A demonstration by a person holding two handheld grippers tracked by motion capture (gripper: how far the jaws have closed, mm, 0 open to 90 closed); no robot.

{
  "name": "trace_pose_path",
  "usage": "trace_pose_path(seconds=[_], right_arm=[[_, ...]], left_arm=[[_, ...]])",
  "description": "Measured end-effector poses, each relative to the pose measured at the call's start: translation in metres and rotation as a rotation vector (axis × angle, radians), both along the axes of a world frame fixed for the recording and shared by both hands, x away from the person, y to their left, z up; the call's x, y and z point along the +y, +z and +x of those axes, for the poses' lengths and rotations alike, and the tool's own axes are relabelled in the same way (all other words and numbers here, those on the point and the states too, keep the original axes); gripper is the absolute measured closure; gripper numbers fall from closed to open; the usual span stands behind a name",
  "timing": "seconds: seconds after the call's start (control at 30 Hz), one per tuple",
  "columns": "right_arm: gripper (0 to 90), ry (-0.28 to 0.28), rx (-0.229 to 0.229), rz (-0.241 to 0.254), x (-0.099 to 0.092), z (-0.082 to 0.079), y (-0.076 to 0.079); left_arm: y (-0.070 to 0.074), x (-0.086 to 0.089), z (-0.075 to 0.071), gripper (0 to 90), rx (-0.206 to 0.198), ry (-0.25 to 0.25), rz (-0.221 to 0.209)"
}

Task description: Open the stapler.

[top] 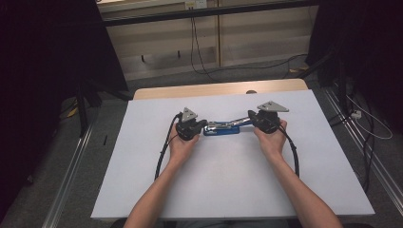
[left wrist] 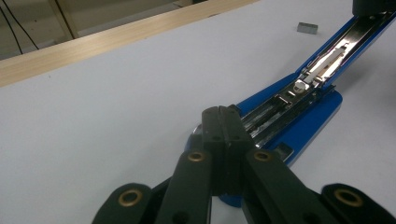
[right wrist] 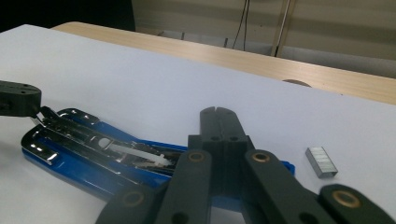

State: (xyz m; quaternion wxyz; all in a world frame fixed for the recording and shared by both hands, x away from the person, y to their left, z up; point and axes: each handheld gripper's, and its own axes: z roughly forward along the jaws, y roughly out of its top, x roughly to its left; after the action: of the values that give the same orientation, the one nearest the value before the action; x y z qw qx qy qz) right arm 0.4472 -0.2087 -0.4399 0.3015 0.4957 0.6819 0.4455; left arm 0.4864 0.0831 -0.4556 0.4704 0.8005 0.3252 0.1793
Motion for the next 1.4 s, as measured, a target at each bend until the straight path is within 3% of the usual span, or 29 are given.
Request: trace_pose_path(seconds=[0.23,0.3,0.53,0.97,1.2,1.4], right_arm=[[90.0,-0.007,0.019,-0.012,-0.004,0.000,-0.004],[90.0,-0.010,0.022,-0.018,-0.005,0.001,-0.005],[90.0,-0.006,0.038,-0.028,-0.006,0.003,-0.009],[90.0,0.006,0.042,-0.046,-0.006,0.003,-0.012],[90.0,0.010,0.044,-0.044,-0.006,0.003,-0.012],[90.0,0.017,0.046,-0.041,-0.006,0.003,-0.013]], left_arm=[[0.000,0.001,0.001,90.0,0.016,0.010,-0.020],[0.000,0.000,0.000,90.0,0.004,0.004,-0.002],[0.000,0.000,0.001,90.0,0.009,0.007,-0.012],[0.004,0.000,0.000,90.0,-0.002,0.011,-0.033],[0.005,-0.001,-0.001,90.0,-0.013,0.010,-0.019],[0.006,0.000,-0.001,89.7,-0.007,0.007,-0.040]])
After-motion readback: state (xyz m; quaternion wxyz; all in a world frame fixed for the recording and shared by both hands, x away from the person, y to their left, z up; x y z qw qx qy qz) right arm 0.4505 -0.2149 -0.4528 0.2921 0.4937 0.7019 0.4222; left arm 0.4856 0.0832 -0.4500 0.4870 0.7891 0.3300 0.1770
